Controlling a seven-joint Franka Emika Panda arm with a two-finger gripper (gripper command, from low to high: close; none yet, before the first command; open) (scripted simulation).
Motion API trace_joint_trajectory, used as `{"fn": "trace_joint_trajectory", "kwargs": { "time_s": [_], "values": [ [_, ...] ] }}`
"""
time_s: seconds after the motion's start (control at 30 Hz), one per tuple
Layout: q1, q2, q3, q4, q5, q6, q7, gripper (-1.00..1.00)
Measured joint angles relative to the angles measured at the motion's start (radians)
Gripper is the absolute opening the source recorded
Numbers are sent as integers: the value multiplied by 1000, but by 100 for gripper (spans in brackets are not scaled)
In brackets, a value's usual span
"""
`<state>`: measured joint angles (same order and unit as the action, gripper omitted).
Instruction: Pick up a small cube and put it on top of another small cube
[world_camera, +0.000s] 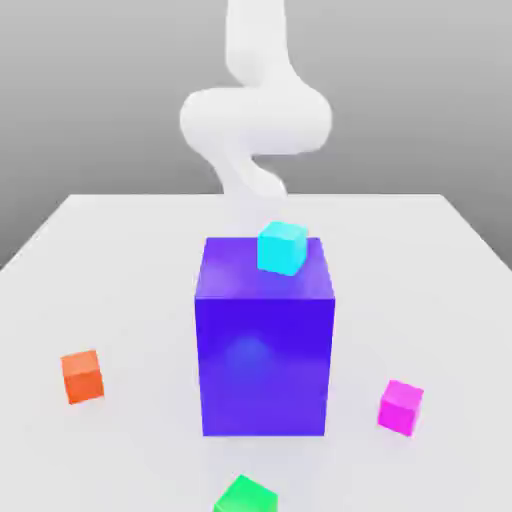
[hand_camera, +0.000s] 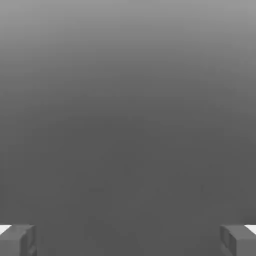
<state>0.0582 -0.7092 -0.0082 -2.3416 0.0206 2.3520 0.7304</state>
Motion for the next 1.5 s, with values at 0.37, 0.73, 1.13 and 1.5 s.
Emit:
{"fn": "trace_joint_trajectory", "kwargs": {
  "time_s": [0.37,0.73,1.13,1.5],
  "values": [
    [224,408,20,-185,83,231,-304,0],
    [366,803,95,-362,-32,466,-456,0],
    [414,1041,40,-331,-101,652,-419,-100],
    [330,845,18,-292,-25,412,-460,-100]
  ]
}}
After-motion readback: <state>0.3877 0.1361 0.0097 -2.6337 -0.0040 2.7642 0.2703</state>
